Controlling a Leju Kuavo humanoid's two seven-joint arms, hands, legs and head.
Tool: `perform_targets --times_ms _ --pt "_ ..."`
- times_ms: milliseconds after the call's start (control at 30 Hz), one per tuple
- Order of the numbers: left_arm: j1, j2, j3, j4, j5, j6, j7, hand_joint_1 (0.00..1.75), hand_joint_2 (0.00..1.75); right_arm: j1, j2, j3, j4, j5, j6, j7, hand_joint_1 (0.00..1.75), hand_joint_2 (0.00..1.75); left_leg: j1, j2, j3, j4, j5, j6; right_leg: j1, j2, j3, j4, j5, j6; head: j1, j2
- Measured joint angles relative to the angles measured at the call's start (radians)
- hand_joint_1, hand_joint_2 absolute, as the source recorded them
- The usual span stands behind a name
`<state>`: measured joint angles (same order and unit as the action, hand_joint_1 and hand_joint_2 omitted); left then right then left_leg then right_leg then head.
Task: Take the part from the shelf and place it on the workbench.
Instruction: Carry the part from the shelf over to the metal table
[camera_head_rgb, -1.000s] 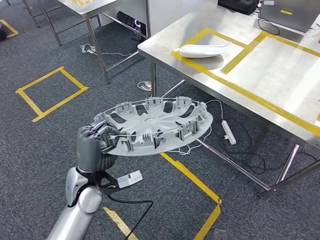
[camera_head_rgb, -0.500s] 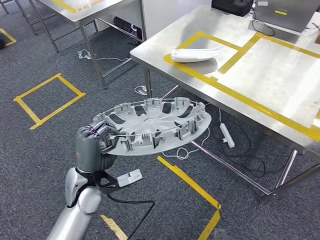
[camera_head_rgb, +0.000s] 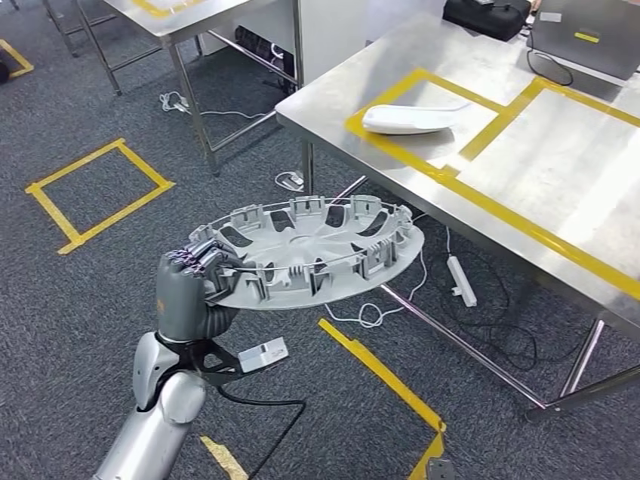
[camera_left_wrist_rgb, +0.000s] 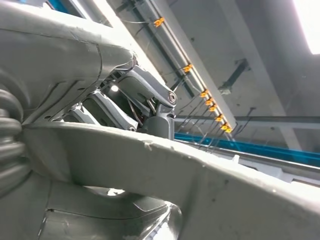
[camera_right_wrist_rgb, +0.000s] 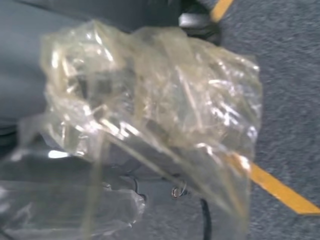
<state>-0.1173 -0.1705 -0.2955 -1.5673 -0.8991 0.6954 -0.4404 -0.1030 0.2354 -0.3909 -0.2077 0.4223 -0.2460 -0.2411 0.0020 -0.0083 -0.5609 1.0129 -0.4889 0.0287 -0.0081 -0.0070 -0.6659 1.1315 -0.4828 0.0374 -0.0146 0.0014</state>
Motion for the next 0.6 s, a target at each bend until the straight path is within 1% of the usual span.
perform_targets --times_ms 33,67,133,167,200,233,267,333,367,400,433,467,500,533,567,600 --pt "-0.001 0.0 -0.001 0.001 -0.001 0.0 0.001 1.75 1.75 -0.001 0.0 0.0 0.0 0.0 0.0 0.0 0.0 0.0 -0.002 0.001 0.007 0.001 -0.007 -0.004 0.001 -0.003 0.027 -0.057 0.022 -0.004 0.0 0.0" --pt "-0.003 0.0 -0.001 0.001 -0.001 0.0 0.002 1.75 1.75 -0.002 0.0 0.0 0.0 -0.001 0.001 -0.001 0.0 0.0 -0.003 0.002 0.01 0.002 -0.011 -0.008 0.003 -0.005 0.044 -0.09 0.027 -0.008 -0.001 0.0" --pt "-0.005 0.001 -0.002 0.002 -0.002 0.0 0.004 1.75 1.75 -0.003 0.0 0.0 0.0 -0.001 0.001 -0.002 0.0 0.0 -0.004 0.006 0.01 0.0 -0.014 -0.016 0.006 0.001 0.057 -0.109 0.015 -0.02 -0.004 0.0" --pt "-0.006 0.001 -0.002 0.003 -0.002 0.0 0.005 1.75 1.75 -0.003 0.0 0.0 0.0 -0.002 0.001 -0.003 0.0 0.0 -0.003 0.009 0.011 0.0 -0.019 -0.021 0.005 0.005 0.059 -0.111 0.013 -0.026 -0.005 0.0" --pt "-0.006 0.001 -0.002 0.003 -0.003 0.0 0.005 1.75 1.75 -0.002 0.0 -0.001 0.0 -0.002 0.001 -0.004 0.0 0.0 -0.002 0.01 0.01 0.008 -0.026 -0.026 0.002 0.009 0.063 -0.115 0.011 -0.031 -0.006 0.0" --pt "-0.006 0.001 -0.003 0.003 -0.003 0.0 0.006 1.75 1.75 -0.002 0.0 -0.001 0.0 -0.002 0.001 -0.005 0.0 0.0 -0.001 0.011 -0.002 0.035 -0.039 -0.032 0.0 0.012 0.069 -0.119 0.009 -0.037 -0.007 0.0" --pt "-0.007 0.002 -0.003 0.003 -0.003 0.0 0.006 1.75 1.75 -0.002 0.0 -0.001 0.0 -0.002 0.001 -0.006 0.0 0.0 0.0 0.011 -0.026 0.083 -0.06 -0.038 -0.003 0.014 0.075 -0.121 0.006 -0.042 -0.008 0.0" --pt "-0.008 0.003 -0.004 0.005 -0.004 0.0 0.006 1.75 1.75 -0.002 0.0 -0.001 0.0 -0.002 0.001 -0.006 0.0 0.0 0.004 0.01 -0.108 0.223 -0.105 -0.045 -0.003 0.021 0.086 -0.122 -0.004 -0.049 -0.01 0.0" --pt "-0.008 0.003 -0.004 0.007 -0.003 0.0 0.006 1.75 1.75 -0.002 0.0 -0.002 0.0 -0.002 0.001 -0.006 0.0 0.0 0.005 0.01 -0.144 0.278 -0.114 -0.046 -0.003 0.026 0.092 -0.121 -0.009 -0.051 -0.01 0.0" --pt "-0.008 0.005 -0.004 0.008 -0.003 0.0 0.006 1.75 1.75 -0.001 0.0 -0.002 0.0 -0.002 0.001 -0.007 0.0 0.0 0.007 0.01 -0.166 0.298 -0.101 -0.047 -0.003 0.033 0.101 -0.121 -0.015 -0.05 -0.01 0.0" --pt "-0.007 0.006 -0.004 0.009 -0.002 0.0 0.007 1.75 1.75 0.0 0.0 -0.002 0.0 -0.002 0.001 -0.007 0.0 0.0 0.008 0.01 -0.167 0.277 -0.065 -0.046 -0.003 0.041 0.111 -0.121 -0.021 -0.049 -0.01 0.0" --pt "-0.007 0.007 -0.006 0.01 -0.001 0.0 0.007 1.75 1.75 0.0 0.0 -0.002 0.0 -0.002 0.001 -0.007 0.0 0.0 0.009 0.006 -0.15 0.219 -0.015 -0.045 -0.004 0.049 0.123 -0.121 -0.028 -0.046 -0.01 0.0" --pt "-0.008 0.008 -0.007 0.011 0.002 0.0 0.007 1.75 1.75 0.0 0.0 -0.002 0.0 -0.002 0.001 -0.007 0.0 0.0 0.01 -0.006 -0.126 0.155 0.03 -0.043 -0.004 0.057 0.129 -0.121 -0.036 -0.042 -0.009 0.0" --pt "-0.008 0.009 -0.01 0.011 0.007 0.0 0.005 1.75 1.75 -0.001 0.0 -0.002 0.0 -0.002 0.001 -0.008 0.0 0.0 0.011 -0.018 -0.103 0.096 0.058 -0.041 -0.004 0.065 0.134 -0.12 -0.042 -0.037 -0.009 0.0" --pt "-0.01 0.009 -0.014 0.011 0.013 0.0 0.001 1.75 1.75 -0.003 0.0 -0.002 0.0 -0.001 0.001 -0.008 0.0 0.0 0.011 -0.028 -0.086 0.055 0.066 -0.038 -0.005 0.071 0.134 -0.119 -0.046 -0.031 -0.009 0.0" --pt "-0.011 0.01 -0.018 0.011 0.02 0.0 -0.006 1.75 1.75 -0.004 0.0 -0.002 0.0 0.0 0.001 -0.008 0.0 0.0 0.01 -0.035 -0.078 0.037 0.059 -0.035 -0.006 0.077 0.131 -0.119 -0.047 -0.025 -0.008 0.0"
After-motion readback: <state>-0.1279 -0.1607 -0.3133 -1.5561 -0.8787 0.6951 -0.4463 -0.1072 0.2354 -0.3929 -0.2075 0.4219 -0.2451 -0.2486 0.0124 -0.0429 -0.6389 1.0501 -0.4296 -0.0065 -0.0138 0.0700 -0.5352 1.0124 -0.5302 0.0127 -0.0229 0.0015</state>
